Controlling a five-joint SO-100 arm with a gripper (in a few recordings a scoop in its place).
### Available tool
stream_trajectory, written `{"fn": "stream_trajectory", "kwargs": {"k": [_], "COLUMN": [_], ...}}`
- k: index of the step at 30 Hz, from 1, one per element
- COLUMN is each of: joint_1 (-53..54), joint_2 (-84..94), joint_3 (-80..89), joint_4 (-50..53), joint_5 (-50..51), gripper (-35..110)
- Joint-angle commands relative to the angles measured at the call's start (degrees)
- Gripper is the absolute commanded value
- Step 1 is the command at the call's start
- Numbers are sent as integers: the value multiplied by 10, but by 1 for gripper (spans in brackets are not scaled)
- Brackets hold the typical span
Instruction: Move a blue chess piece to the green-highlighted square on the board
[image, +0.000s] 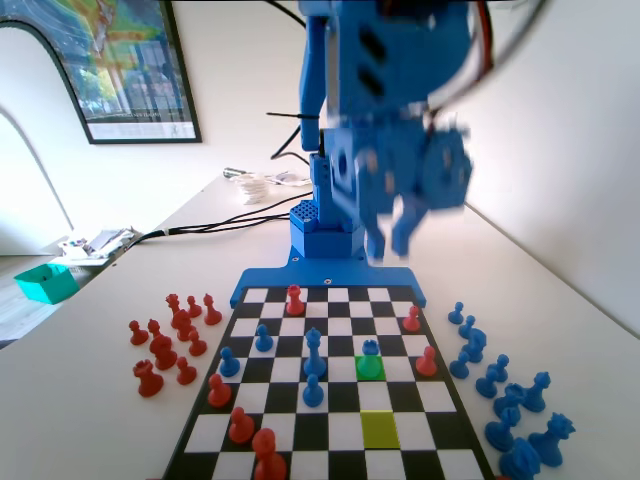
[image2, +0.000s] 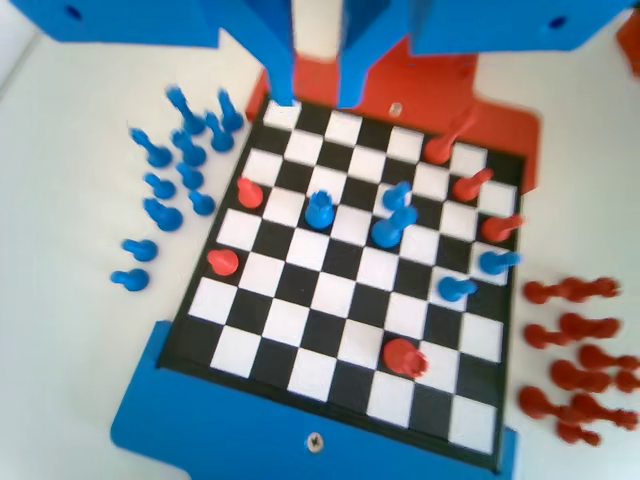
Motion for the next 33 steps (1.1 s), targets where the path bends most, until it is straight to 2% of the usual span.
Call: {"fn": "stream_trajectory", "kwargs": {"k": [1,8,19,28,33], "joint_1": [-2,22,67,84,87], "joint_2": [164,302,564,679,722], "joint_3": [9,3,136,212,233], "joint_4": [48,142,185,185,148], "joint_5": [-14,-28,-56,-57,-48], "gripper": [2,1,1,1,1]}}
